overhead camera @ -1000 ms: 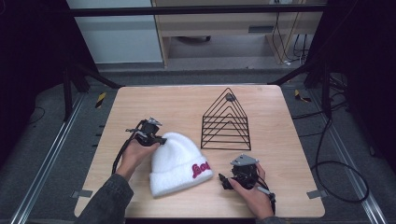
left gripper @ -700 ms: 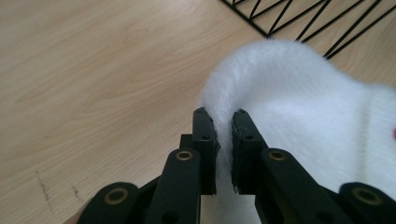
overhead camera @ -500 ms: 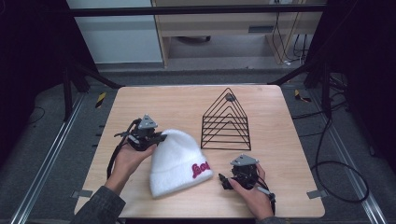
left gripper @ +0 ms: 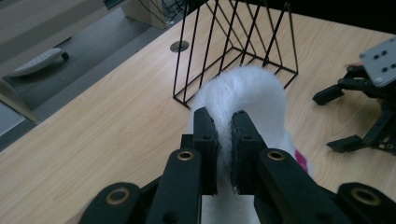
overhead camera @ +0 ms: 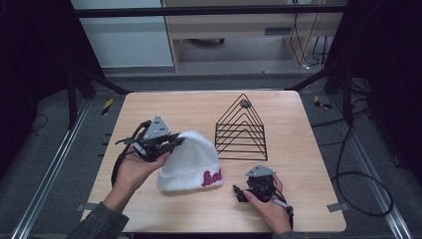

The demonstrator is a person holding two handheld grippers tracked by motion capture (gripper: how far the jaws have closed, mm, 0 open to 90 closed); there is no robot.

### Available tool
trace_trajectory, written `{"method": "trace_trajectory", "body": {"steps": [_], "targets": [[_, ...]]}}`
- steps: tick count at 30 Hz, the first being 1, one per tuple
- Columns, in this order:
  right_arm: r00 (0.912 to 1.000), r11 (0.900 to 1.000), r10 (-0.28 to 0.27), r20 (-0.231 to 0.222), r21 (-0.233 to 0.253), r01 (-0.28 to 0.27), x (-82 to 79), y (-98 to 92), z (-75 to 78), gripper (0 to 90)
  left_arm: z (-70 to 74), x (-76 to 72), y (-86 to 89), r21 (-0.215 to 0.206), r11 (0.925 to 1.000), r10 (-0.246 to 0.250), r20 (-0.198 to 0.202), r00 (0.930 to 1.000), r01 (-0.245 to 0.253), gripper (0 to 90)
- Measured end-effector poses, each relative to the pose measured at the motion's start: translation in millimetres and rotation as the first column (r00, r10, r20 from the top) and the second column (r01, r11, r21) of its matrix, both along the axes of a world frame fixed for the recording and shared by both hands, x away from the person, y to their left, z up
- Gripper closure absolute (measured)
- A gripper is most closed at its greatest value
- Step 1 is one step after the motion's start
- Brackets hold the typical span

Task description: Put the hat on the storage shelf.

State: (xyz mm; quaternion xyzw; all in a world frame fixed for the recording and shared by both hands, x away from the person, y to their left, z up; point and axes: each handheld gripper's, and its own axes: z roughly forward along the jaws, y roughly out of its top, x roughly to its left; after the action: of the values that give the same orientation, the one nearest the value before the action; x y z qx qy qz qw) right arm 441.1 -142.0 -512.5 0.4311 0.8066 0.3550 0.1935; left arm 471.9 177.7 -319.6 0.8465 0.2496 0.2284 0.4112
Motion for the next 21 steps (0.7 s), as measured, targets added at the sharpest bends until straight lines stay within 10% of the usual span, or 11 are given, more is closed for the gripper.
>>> {"method": "trace_trajectory", "body": {"steps": [9,21], "targets": [[0.9999,1.0,-0.008,0.01,0.023,0.008,-4.4,-1.9,2.3,18.0,36.0,-1.1,-1.5,-0.001,0.9998,-0.018,0.055,0.9983,0.018,82.6],[0.9837,0.998,0.003,0.18,0.061,-0.014,-19.3,3.0,49.4,23.1,85.2,0.3,-4.8,-0.036,0.9989,-0.025,0.146,0.989,0.031,82.6]]}}
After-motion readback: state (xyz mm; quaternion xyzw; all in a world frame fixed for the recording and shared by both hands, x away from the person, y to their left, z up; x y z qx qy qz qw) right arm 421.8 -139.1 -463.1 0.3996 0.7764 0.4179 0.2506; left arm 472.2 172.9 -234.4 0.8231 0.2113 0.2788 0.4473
